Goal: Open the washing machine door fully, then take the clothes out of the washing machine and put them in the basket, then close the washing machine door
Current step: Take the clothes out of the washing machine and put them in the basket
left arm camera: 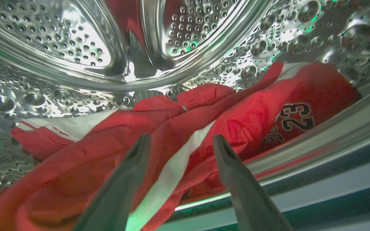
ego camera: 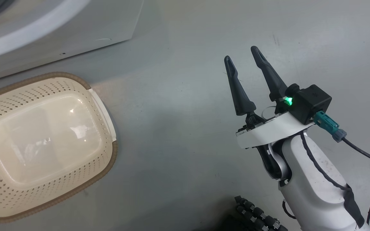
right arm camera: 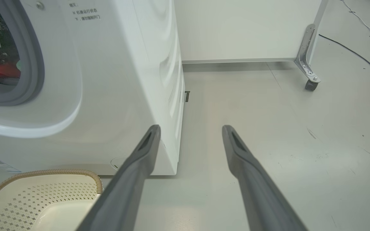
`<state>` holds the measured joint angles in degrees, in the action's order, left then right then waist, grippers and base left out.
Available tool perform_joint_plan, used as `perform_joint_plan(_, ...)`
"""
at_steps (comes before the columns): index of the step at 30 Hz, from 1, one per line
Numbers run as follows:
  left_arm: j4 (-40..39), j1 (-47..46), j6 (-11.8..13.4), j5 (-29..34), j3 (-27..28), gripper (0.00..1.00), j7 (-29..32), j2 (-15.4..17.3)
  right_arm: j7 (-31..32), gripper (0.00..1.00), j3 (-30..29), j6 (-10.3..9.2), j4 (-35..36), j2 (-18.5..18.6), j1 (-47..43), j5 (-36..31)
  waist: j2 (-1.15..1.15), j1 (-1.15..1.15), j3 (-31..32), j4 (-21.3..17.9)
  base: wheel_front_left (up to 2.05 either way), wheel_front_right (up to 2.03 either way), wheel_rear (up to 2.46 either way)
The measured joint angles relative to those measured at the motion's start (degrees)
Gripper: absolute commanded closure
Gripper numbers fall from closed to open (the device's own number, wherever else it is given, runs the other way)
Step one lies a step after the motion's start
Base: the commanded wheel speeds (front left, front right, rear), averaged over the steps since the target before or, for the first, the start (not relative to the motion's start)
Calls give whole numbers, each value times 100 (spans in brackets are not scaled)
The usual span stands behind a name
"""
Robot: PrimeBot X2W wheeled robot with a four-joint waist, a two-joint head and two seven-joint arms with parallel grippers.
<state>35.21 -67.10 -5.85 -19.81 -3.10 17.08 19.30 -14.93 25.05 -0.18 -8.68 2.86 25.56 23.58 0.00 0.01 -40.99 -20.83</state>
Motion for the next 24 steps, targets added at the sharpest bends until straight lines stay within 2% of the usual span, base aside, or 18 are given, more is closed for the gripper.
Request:
perform_joint_plan(3, 229, -2, 26, 4, 1, 0, 52, 2, 0, 0, 13, -11, 3, 0, 7, 2, 0, 0, -32, -36, 0, 0, 0)
perform_joint_plan(7, 447, -23, 190, 80, 38, 0, 101, 10, 0, 0, 55, -52, 3, 0, 8, 2, 0, 0, -47, -47, 0, 0, 0)
perform_joint_plan(8, 508, -37, 211, 85, 55, 54, 101, 14, 0, 0, 62, -52, 2, -1, 8, 2, 0, 0, -48, -47, 0, 0, 0)
perform_joint_plan(9, 550, -46, 255, 93, 62, 54, 101, 24, 0, 0, 66, -54, 2, -1, 8, 2, 0, 0, -49, -46, 0, 0, 0)
perform_joint_plan(11, 635, -69, 309, 123, 77, 100, 101, 33, 0, 0, 73, -55, 1, 0, 8, 1, 0, 0, -48, -40, 0, 0, 0)
perform_joint_plan(20, 912, -140, 388, 191, -44, 100, 140, 27, 0, 0, 78, -58, -9, -1, 20, -1, 0, 0, -15, 7, 0, 0, 0)
perform_joint_plan(24, 947, -163, 389, 293, -113, 100, -110, -47, 0, 0, 32, -108, -51, -1, 28, -49, 0, 0, 34, 45, 0, 0, 0)
